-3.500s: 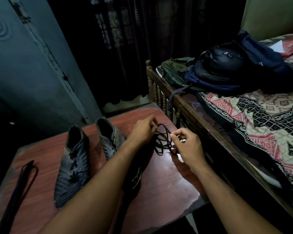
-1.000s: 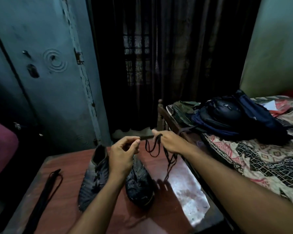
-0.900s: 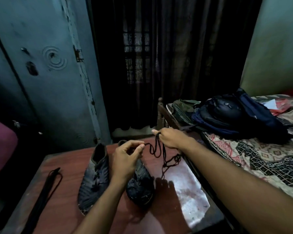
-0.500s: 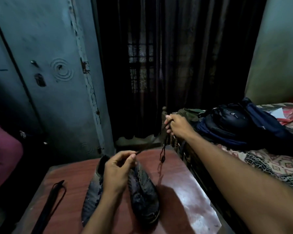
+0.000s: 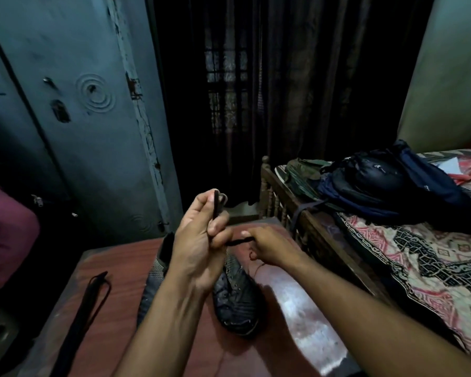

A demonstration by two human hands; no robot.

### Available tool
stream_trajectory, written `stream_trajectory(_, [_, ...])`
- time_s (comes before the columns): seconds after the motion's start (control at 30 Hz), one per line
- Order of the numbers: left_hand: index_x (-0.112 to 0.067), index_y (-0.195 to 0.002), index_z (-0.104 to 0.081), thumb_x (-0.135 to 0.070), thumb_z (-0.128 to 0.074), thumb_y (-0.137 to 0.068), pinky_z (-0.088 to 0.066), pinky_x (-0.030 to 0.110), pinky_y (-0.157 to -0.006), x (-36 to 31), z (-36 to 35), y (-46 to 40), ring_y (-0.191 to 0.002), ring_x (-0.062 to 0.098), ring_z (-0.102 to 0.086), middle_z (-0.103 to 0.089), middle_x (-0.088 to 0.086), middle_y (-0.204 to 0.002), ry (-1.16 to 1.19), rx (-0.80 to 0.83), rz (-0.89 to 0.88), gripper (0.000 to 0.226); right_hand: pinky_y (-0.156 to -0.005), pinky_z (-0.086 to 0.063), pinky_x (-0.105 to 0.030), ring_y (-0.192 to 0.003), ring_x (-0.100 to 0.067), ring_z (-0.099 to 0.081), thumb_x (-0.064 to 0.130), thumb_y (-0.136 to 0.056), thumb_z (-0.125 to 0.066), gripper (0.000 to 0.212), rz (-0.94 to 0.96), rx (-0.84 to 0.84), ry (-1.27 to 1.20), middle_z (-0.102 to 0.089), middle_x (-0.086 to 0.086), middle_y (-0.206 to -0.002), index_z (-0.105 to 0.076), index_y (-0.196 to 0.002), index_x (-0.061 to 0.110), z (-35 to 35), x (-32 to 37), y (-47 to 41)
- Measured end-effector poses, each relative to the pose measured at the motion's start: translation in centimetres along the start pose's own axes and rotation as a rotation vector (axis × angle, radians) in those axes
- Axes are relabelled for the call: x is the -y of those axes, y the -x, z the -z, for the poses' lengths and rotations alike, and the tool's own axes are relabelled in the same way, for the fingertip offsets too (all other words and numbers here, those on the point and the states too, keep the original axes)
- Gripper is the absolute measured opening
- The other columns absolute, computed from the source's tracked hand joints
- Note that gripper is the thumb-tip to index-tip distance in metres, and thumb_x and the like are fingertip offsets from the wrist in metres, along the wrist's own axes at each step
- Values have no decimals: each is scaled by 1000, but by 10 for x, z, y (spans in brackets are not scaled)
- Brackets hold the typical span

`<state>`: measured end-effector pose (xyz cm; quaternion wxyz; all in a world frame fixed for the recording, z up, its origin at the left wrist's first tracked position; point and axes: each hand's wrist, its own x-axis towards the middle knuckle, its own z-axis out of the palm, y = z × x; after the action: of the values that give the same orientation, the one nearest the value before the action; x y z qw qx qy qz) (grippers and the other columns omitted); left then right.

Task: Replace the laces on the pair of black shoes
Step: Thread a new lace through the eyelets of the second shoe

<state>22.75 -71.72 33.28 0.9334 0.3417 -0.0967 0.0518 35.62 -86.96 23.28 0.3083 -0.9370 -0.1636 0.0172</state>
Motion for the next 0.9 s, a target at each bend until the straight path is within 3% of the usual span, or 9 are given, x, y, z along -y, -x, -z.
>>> stream_trajectory(0.07, [-12,-97,-59,-11,-51,-99,-23,11,-34,-9,6,12,-42,0,-30,-54,2,-87,-109,56,57,8,-91,-55,-50,-99,-36,-67,28,-95,-53,22,-145,-5,-30,-68,-10,-96,-70,-106,18,1,-34,-12])
stream_trajectory(0.23, [-13,-90,-62,-12,-61,-90,-18,14,-38,-29,37,32,-46,3,-25,-51,1,-77,-500,12,155,1,-82,-56,-51,-91,-38,-68,23,-101,-49,22,-298,-65,-51,-72,-15,-102,-68,-105,12,15,-72,-10])
stream_trajectory(0.33, [-15,-83,-63,-6,-62,-96,-22,17,-41,-6,58,16,-45,6,-31,-49,4,-70,-816,-71,163,16,-79,-53,-43,-92,-34,-67,24,-103,-42,33,-194,-43,5,-75,-13,-108,-71,-111,10,14,-48,-5])
stream_trajectory(0.43, [-14,-83,-62,-2,-65,-93,-26,18,-41,34,65,-3,-43,6,-37,-52,3,-67,-986,-132,184,16,-82,-46,-35,-102,-29,-66,31,-104,-38,37,-5,-54,53,-73,-10,-104,-70,-102,12,12,5,10])
stream_trajectory(0.53, [-10,-86,-62,-1,-64,-92,-30,18,-39,58,60,-10,-40,4,-41,-56,5,-65,-906,-201,185,11,-73,-34,-35,-100,-30,-63,24,-108,-42,29,150,-81,65,-71,-14,-103,-61,-95,7,10,39,20])
stream_trajectory(0.67, [-13,-101,-63,-4,-59,-96,-24,17,-34,65,46,-5,-40,5,-35,-55,-1,-59,-616,-212,339,12,-69,-38,-36,-93,-33,-63,28,-108,-42,24,227,-90,76,-69,-15,-98,-53,-89,19,15,53,23])
stream_trajectory(0.77, [-14,-91,-64,-4,-55,-95,-16,15,-37,66,51,5,-46,5,-26,-50,-6,-57,-571,-124,477,15,-67,-32,-33,-89,-30,-62,29,-109,-42,27,263,-112,81,-69,-14,-95,-54,-88,15,18,51,26])
stream_trajectory(0.9, [-16,-71,-71,-7,-61,-90,-16,18,-41,61,66,12,-43,6,-31,-45,-2,-60,-706,-166,453,23,-69,-38,-34,-93,-27,-64,31,-109,-41,32,254,-115,108,-70,-10,-98,-62,-97,11,16,40,23])
